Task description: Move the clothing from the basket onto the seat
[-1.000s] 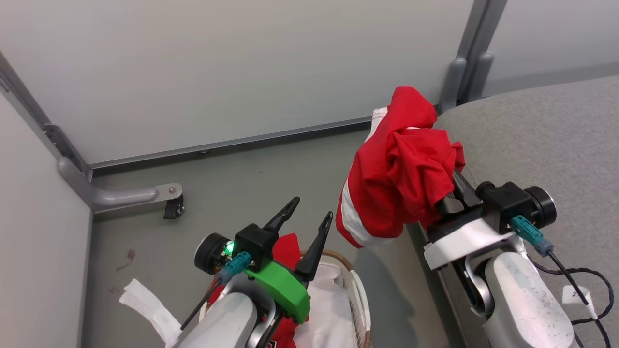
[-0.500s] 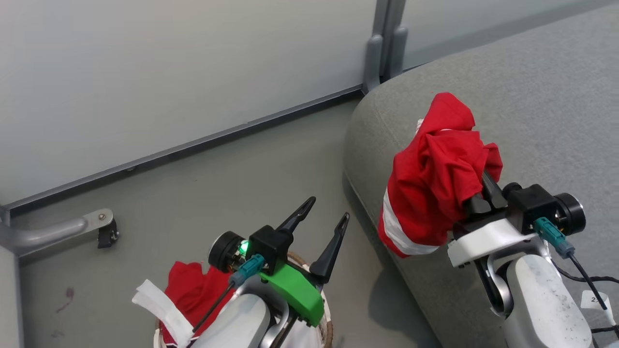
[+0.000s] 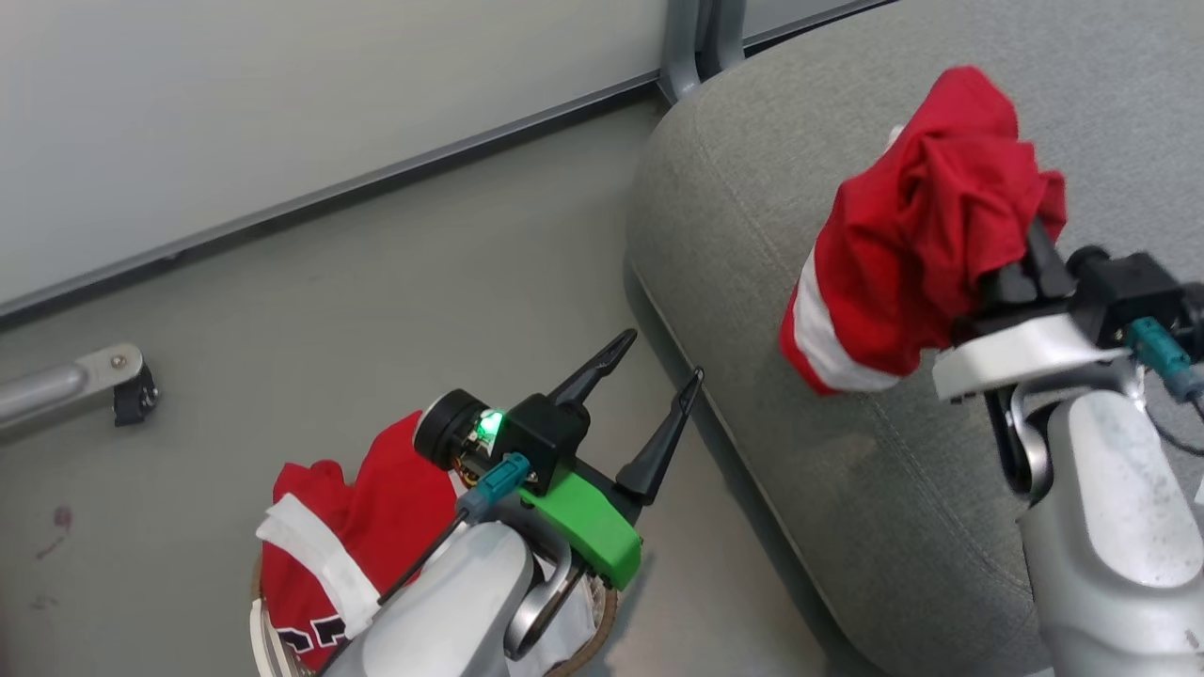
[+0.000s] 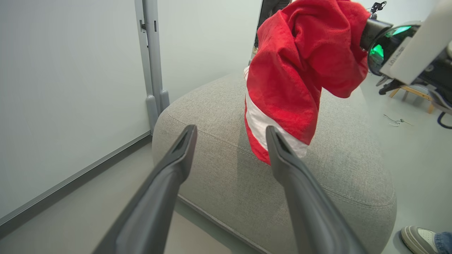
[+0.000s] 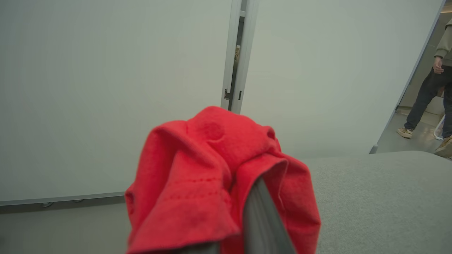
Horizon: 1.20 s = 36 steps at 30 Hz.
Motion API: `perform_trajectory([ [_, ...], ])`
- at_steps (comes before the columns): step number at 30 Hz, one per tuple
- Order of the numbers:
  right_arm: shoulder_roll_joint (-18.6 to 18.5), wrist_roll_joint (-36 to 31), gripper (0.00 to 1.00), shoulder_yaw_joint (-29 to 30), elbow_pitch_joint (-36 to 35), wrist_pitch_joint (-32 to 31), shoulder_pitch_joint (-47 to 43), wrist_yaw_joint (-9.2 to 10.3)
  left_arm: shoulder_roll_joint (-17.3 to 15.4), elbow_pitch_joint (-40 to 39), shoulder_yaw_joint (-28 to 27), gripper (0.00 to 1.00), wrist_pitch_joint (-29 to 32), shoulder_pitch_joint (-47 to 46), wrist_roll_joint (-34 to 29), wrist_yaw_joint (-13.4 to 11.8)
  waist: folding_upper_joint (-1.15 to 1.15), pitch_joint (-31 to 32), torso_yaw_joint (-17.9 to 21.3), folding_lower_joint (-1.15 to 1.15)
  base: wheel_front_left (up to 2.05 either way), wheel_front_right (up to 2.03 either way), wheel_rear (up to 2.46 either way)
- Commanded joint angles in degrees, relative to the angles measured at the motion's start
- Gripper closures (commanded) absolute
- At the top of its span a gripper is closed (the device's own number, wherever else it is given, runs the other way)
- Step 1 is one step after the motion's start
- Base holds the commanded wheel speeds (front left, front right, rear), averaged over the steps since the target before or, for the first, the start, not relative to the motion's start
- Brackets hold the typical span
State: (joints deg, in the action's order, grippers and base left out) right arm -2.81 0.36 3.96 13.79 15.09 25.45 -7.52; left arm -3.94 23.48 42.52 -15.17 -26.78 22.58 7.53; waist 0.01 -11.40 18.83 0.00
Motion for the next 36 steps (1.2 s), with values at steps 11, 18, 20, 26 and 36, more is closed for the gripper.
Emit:
perform_trajectory([
  [11,-10.51,-3.75,1.00,10.58,9.46,0.12,22.87,0.06,-3.24,-2.95,-0.27,0.00,0.03,-8.35,-3.02,-0.09,-0.01,-20.72,-8.85,0.00,0.00,0.00,0.00],
  [18,-14.66,-6.11,1.00,15.89,18.34,0.12,30.03,0.06,-4.19,-3.50,-0.91,0.00,0.04,-10.76,-5.21,-0.09,-0.01,-27.38,-10.18,0.00,0.00,0.00,0.00],
  [20,-15.26,-7.45,1.00,17.52,20.20,0.13,30.63,0.07,-4.10,-3.54,-0.93,0.00,0.03,-11.15,-5.71,-0.09,-0.01,-28.42,-10.39,0.00,0.00,0.00,0.00],
  [26,-14.16,-10.63,1.00,19.90,23.52,0.12,28.73,0.07,-4.05,-3.52,-1.48,0.00,0.03,-11.38,-6.43,-0.09,-0.01,-29.57,-10.20,0.00,0.00,0.00,0.00],
  [36,-10.33,-12.24,0.68,20.80,23.69,0.12,23.79,0.06,-4.11,-2.49,-1.19,0.00,0.03,-10.01,-5.45,-0.09,-0.01,-26.80,-8.37,0.00,0.00,0.00,0.00],
])
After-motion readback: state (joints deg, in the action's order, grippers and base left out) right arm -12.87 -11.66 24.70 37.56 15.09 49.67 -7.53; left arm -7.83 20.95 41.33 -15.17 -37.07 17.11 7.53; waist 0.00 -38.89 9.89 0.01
